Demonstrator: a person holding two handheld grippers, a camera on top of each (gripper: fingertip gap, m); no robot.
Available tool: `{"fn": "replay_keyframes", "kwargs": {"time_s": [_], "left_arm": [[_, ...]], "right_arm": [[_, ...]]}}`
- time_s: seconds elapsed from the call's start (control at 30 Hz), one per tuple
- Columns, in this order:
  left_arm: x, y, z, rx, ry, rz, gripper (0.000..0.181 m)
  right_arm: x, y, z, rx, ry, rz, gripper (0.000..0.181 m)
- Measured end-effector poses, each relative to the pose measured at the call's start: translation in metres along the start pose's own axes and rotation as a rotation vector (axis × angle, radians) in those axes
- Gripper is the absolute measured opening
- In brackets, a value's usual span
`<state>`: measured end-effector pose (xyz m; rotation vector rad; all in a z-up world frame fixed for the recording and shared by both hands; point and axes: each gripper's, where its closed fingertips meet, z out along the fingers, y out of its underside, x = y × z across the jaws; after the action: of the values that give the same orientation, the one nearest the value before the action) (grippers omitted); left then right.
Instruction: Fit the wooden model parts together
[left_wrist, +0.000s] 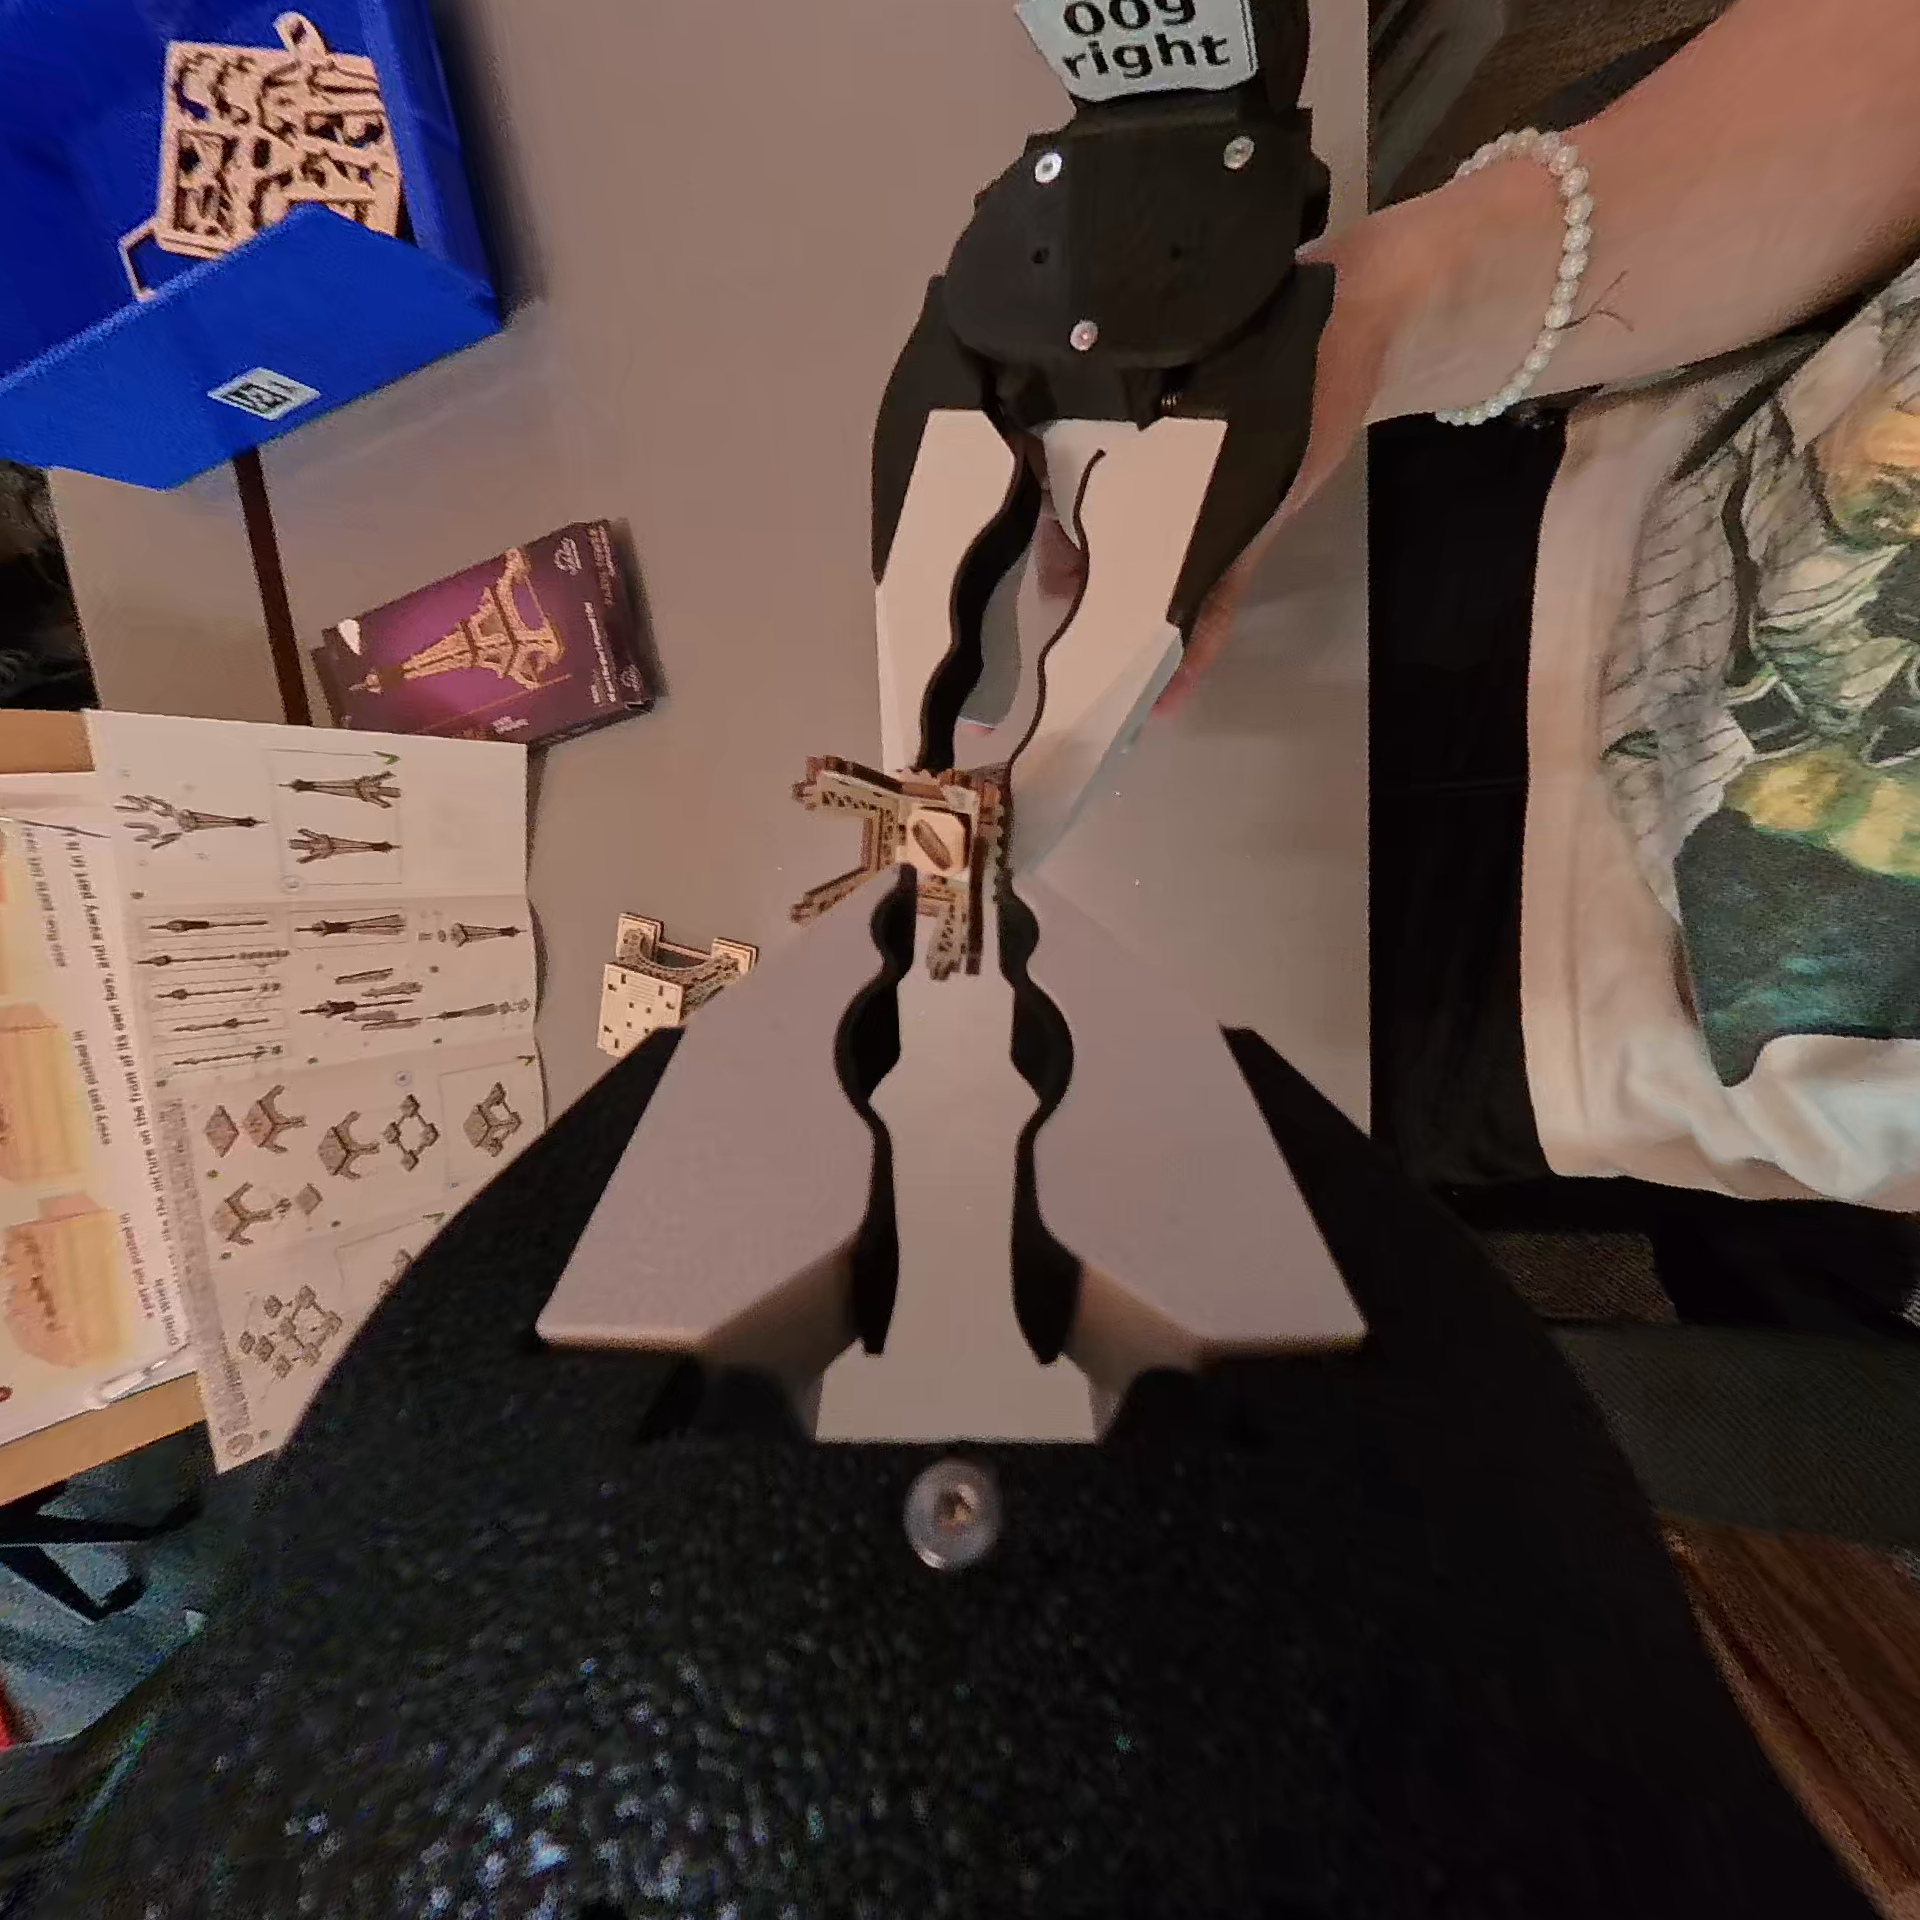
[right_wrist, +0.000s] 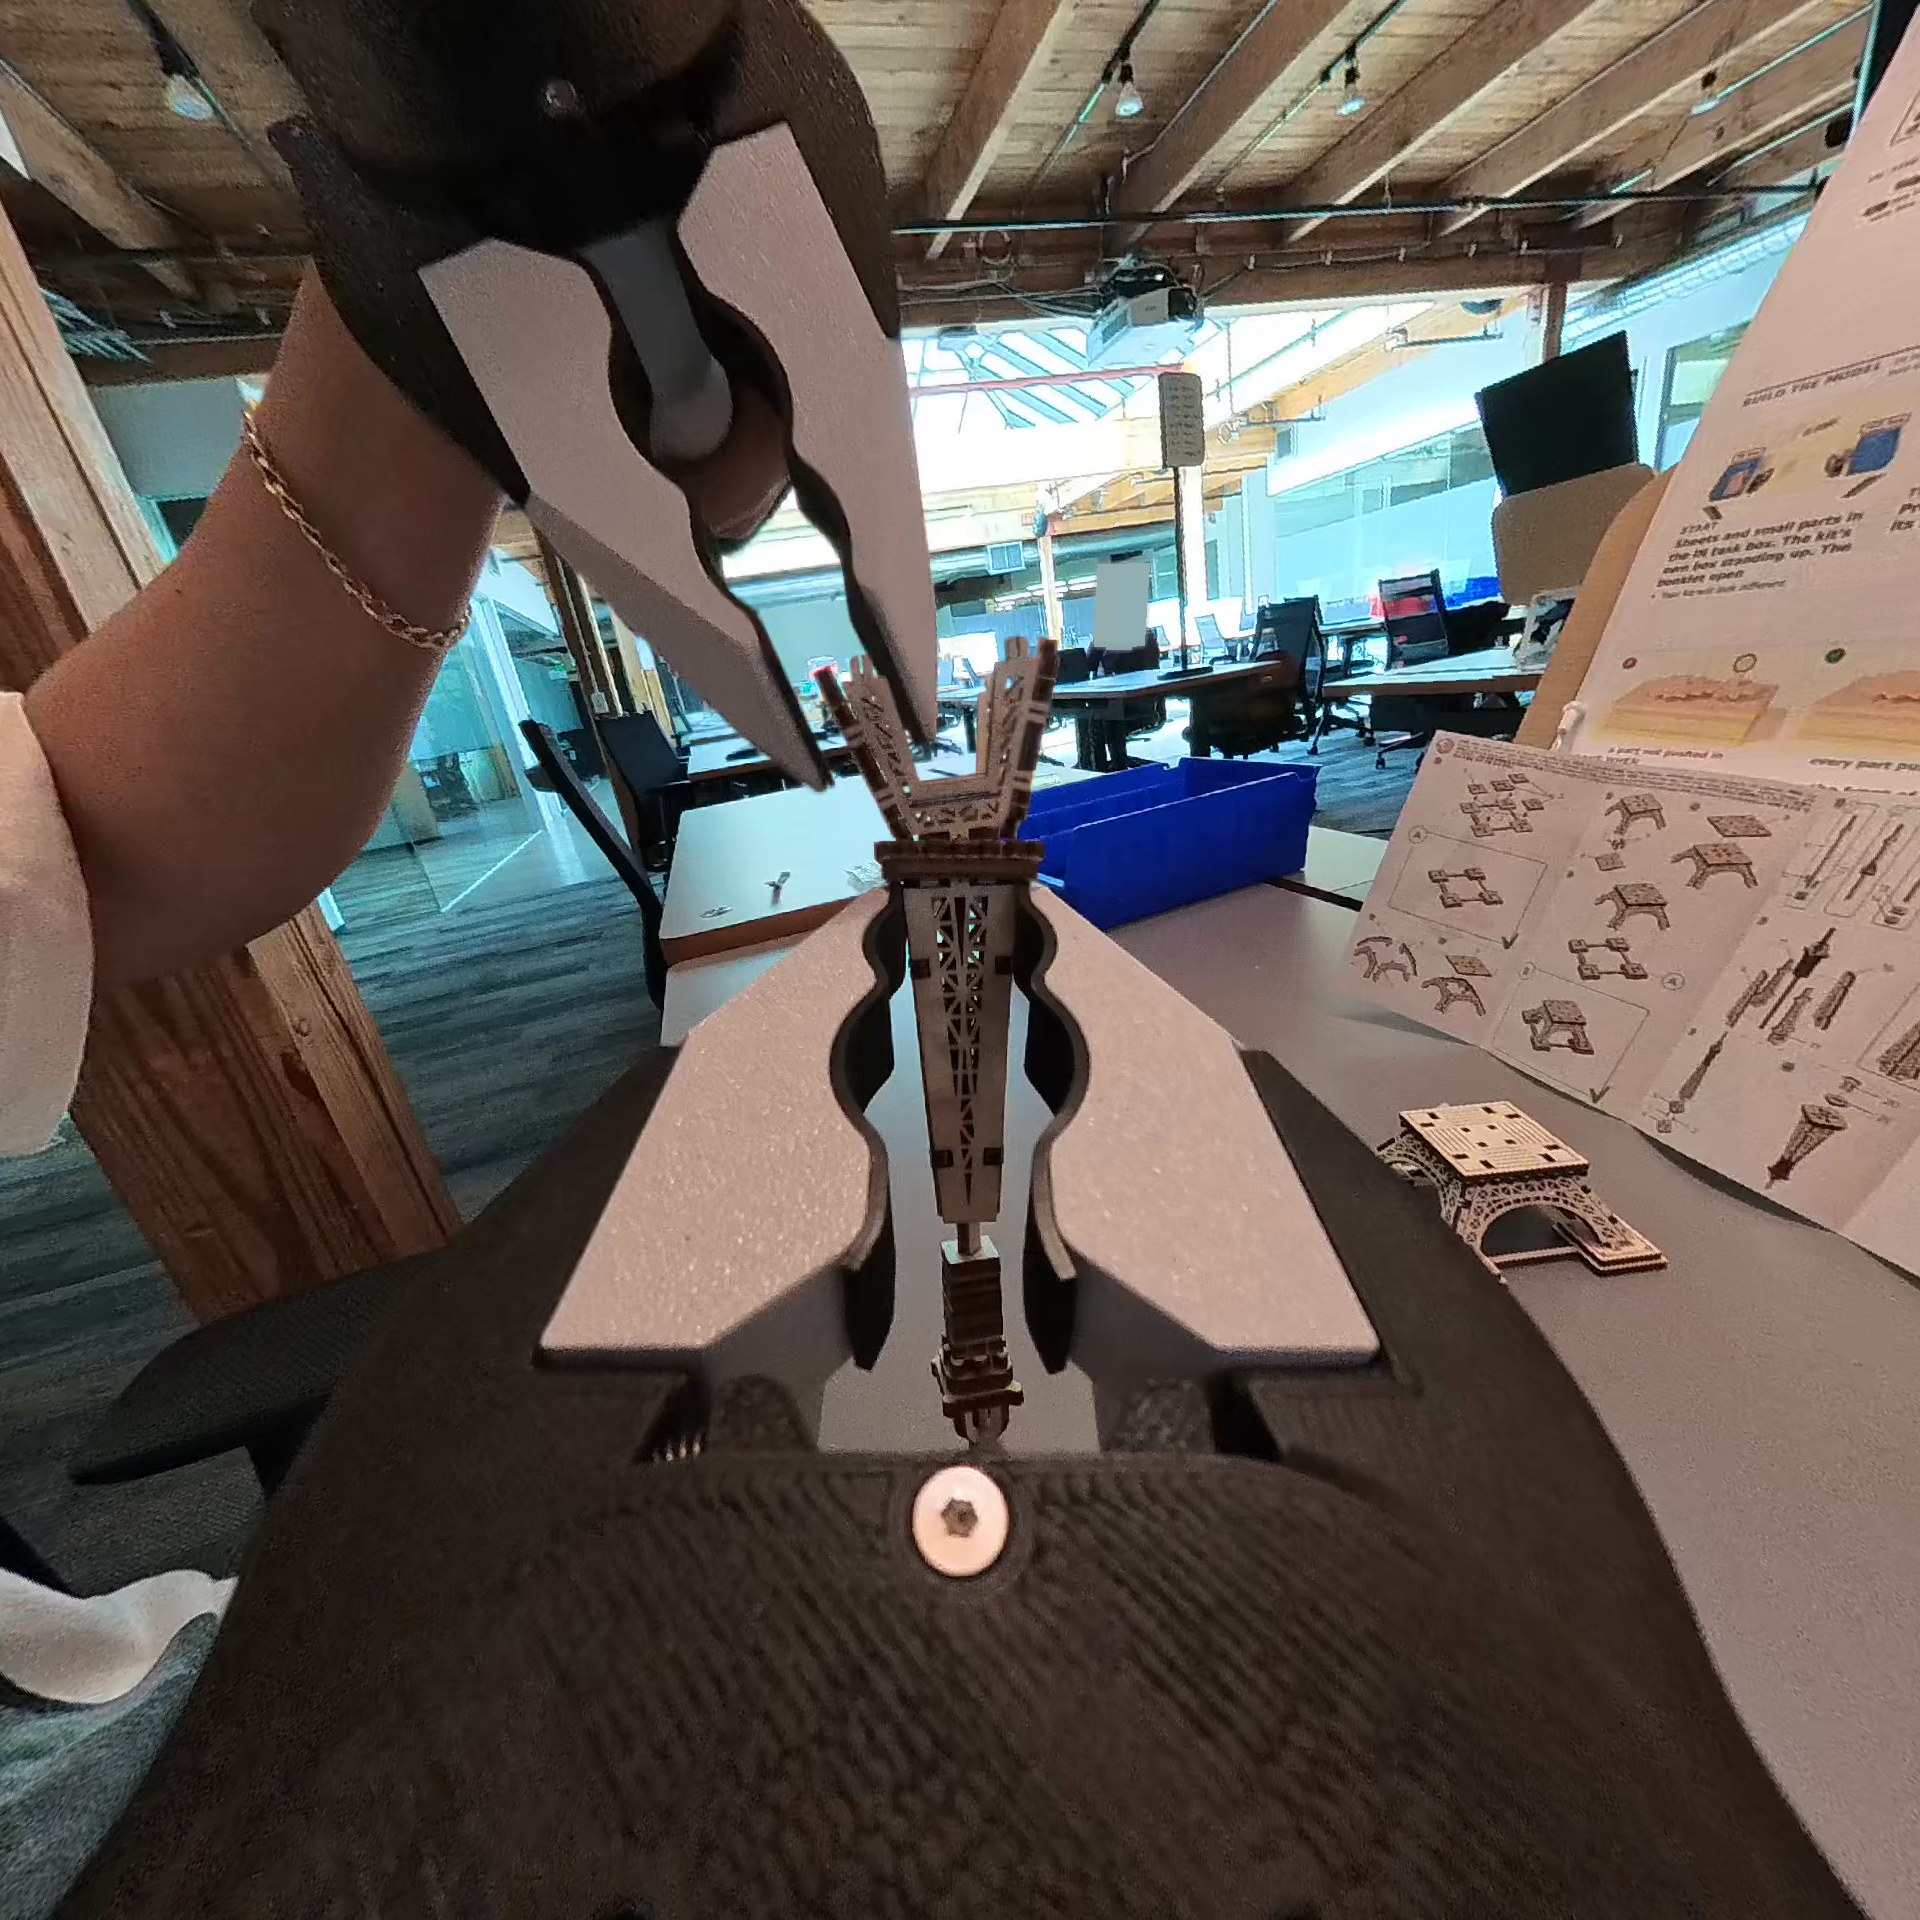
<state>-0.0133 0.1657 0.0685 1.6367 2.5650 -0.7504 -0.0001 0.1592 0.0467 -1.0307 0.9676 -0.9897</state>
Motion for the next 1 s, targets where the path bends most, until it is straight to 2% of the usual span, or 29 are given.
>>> {"fn": "replay_keyframes", "kwargs": {"time_s": [0.03, 0.33, 0.57, 0.8, 1.0], "left_arm": [[0.0, -0.001, -0.001, 0.001, -0.002, 0.008, 0.008], [0.008, -0.003, 0.01, -0.045, 0.039, 0.045, 0.0], [0.007, -0.006, 0.01, 0.0, 0.104, -0.015, 0.0], [0.004, -0.005, 0.013, 0.019, 0.154, -0.047, 0.001], [0.005, 0.002, 0.02, -0.041, 0.134, -0.008, 0.001]], "right_arm": [[-0.001, 0.0, 0.0, 0.0, -0.006, 0.003, 0.019], [-0.006, -0.001, 0.001, -0.01, -0.012, -0.003, 0.019], [-0.005, -0.005, 0.0, 0.024, -0.008, -0.021, 0.019], [0.0, -0.001, 0.0, -0.012, 0.036, -0.027, 0.018], [0.001, 0.004, 0.0, -0.062, 0.049, -0.065, 0.018]]}}
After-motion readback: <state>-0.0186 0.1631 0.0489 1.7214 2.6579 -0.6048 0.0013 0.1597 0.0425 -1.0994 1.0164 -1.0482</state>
